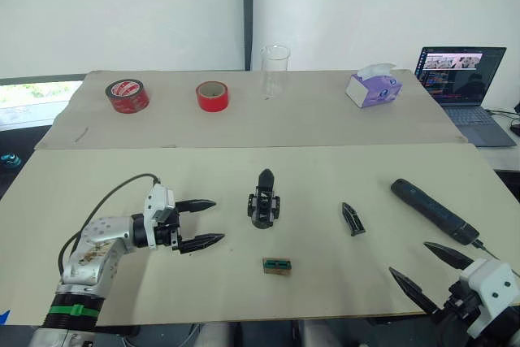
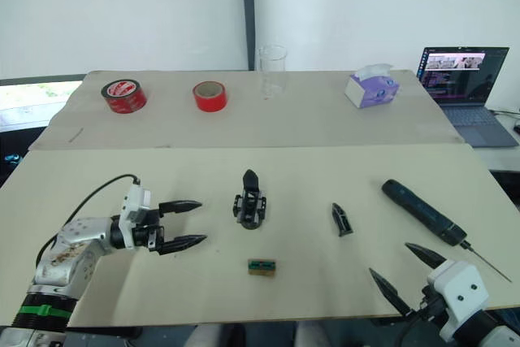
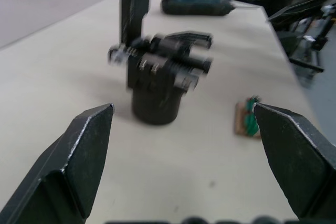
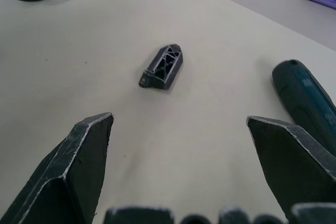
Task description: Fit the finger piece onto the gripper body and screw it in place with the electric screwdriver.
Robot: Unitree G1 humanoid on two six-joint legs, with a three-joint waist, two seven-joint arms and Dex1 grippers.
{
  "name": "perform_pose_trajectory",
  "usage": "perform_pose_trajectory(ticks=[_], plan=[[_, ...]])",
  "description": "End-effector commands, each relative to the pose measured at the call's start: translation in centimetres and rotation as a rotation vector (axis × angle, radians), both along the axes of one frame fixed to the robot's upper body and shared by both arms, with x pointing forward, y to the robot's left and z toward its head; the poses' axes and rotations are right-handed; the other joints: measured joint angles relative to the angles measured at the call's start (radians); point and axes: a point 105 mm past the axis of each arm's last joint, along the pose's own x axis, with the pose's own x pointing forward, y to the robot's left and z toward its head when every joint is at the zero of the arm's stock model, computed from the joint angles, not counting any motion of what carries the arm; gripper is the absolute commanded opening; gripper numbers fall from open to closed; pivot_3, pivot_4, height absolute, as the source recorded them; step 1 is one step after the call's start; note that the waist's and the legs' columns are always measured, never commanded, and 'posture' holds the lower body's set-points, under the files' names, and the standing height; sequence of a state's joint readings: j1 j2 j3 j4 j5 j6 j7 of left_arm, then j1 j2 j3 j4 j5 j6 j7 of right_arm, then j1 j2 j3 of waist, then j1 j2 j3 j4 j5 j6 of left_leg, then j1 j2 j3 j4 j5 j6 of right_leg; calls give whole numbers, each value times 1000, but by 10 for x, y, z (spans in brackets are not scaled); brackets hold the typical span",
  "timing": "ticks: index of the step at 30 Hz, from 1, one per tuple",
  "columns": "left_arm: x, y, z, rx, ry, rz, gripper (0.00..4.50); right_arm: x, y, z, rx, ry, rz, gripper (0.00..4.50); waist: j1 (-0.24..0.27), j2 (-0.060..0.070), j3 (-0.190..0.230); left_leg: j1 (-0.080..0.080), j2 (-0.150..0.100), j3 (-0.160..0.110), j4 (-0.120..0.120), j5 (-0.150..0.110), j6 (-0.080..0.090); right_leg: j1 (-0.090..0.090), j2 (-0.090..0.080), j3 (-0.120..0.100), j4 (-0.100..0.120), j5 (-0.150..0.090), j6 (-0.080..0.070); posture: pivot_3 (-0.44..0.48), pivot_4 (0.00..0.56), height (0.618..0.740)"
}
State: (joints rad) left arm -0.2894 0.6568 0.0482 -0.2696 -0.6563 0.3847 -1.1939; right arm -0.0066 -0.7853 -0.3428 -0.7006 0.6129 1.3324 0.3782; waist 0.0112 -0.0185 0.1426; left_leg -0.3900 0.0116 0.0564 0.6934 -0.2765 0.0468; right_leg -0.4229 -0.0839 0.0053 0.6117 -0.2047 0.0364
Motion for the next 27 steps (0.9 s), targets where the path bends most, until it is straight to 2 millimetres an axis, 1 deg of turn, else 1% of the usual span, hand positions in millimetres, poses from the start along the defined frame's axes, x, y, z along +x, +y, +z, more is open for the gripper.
perform_pose_trajectory(ticks=[1, 4, 9, 13, 15, 18, 20, 22, 25, 27], plan=[[-10, -6, 0, 6, -20, -15, 4467, 2, 2, -8, -17, 122, -49, 4500, 3, 0, 0, 0, 0, 0, 0, 0, 0, 0, 0, 0, 0, 0, 0, 0, 150, 740], [-16, -5, -7, 25, -10, -13, 4467, 9, 9, -10, -17, 151, -58, 4500, 1, 0, 0, -1, 0, 0, 0, 0, 0, 0, 0, 1, -1, 0, 0, 0, 150, 740], [-18, -3, -8, 22, -8, 17, 4467, 23, 15, -16, -46, 154, -87, 4500, 1, -1, 0, -1, -1, 1, 1, 0, 0, 0, 0, 2, 0, 0, 0, 0, 150, 740], [-18, -2, -8, 21, -9, 32, 4467, 36, 14, -23, -102, 146, -164, 4500, -6, -1, 0, 0, 0, 2, 1, 0, 0, 0, 1, 3, 0, 1, 1, 0, 150, 740], [-18, -2, -8, 21, -9, 37, 4467, 40, 17, -23, -92, 144, -166, 4500, -8, -1, 0, 0, 0, 2, 0, 0, 0, 0, 1, 3, 0, 1, 2, 0, 150, 740], [-18, -1, -9, 24, -8, 40, 4467, 43, 26, -22, -77, 137, -144, 4500, -11, -2, 0, 0, 1, 2, 1, 0, 0, 0, 3, 3, 0, 1, 2, 0, 150, 740], [-18, -2, -9, 26, -9, 39, 4467, 41, 34, -25, -77, 151, -106, 4500, -14, -2, 0, 1, 2, 2, 0, 0, 0, 0, 3, 3, 0, 1, 1, 0, 150, 740], [-18, -2, -9, 27, -10, 40, 4467, 38, 37, -29, -88, 167, -81, 4500, -17, -3, -1, 1, 2, 2, 0, 0, 0, 0, 3, 3, 0, 1, 1, 0, 150, 740], [-17, 0, -9, 29, -14, 49, 4500, 32, 38, -33, -105, 194, -43, 3672, -22, -3, -1, 1, 3, 2, 0, 0, 0, 0, 4, 3, 0, 1, 1, 0, 150, 740], [-16, 1, -9, 30, -15, 53, 4500, 27, 39, -35, -115, 218, -8, 2989, -22, -3, -1, 1, 3, 2, -1, 0, 0, -1, 4, 3, 0, 1, 1, 0, 150, 740]])
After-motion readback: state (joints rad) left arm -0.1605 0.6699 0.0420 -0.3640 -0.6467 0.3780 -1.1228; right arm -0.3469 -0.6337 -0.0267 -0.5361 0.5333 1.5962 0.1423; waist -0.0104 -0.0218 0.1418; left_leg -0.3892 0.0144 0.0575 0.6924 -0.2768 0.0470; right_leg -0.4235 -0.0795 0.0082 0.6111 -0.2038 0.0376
